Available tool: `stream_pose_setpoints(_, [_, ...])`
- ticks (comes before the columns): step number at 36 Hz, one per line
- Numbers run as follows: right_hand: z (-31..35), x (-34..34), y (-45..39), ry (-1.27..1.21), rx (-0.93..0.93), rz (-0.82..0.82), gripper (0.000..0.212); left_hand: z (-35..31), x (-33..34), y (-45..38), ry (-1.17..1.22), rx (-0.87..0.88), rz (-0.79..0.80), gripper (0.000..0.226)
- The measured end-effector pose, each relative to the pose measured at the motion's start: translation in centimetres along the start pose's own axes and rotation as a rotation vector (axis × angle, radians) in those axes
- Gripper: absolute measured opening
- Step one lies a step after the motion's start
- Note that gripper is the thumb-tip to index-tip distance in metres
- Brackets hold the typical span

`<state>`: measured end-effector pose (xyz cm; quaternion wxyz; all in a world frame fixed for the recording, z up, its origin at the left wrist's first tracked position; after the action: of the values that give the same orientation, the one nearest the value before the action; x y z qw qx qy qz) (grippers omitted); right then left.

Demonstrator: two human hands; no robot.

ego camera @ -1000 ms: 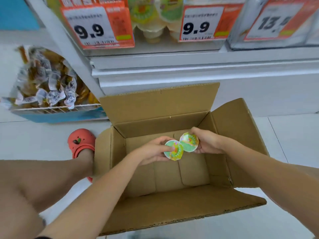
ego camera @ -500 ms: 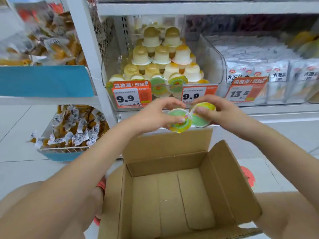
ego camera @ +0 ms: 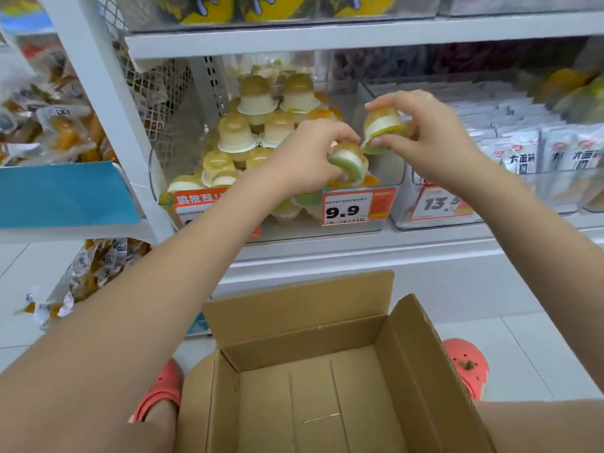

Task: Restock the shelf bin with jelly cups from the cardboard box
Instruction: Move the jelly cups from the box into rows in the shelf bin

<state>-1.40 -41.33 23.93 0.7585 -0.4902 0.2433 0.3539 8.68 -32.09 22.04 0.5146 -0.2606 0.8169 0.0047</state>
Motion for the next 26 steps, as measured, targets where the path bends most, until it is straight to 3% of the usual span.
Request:
stream_pose_setpoints(8, [-0.2, 1.3, -0.3, 0.151, -0.067, 0.151, 0.044, 0.3, 1.7, -0.1, -0.14, -0.017, -0.005, 0.052])
stream_pose_setpoints(14, [-0.5, 1.7, -0.6, 0.249, -0.052, 0.249, 0.049, 0.8, 2.6, 0.2, -0.079, -0.089, 0.053, 0.05])
stream_pose_setpoints(19, [-0.8, 2.0, -0.5, 0.332, -0.041, 0.278, 0.046, 0.9, 2.5, 0.7, -0.146, -0.091, -0.031, 0.046])
stream_pose_setpoints(26, [-1.4, 2.7, 0.0, 0.389, -0.002, 0.389, 0.043, 1.5, 2.8, 1.4, -0.1, -0.081, -0.03, 0.04])
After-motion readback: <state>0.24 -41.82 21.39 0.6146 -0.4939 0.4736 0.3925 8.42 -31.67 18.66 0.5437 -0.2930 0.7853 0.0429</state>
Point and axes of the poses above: each hand's wrist, its own y-axis away from the middle knuckle, its own x-axis out of the palm, z = x × y, the point moved 8 cm from there along -y, towards the middle knuckle, and after that the axes turned 8 degrees about -x, right-handed, at the moved point
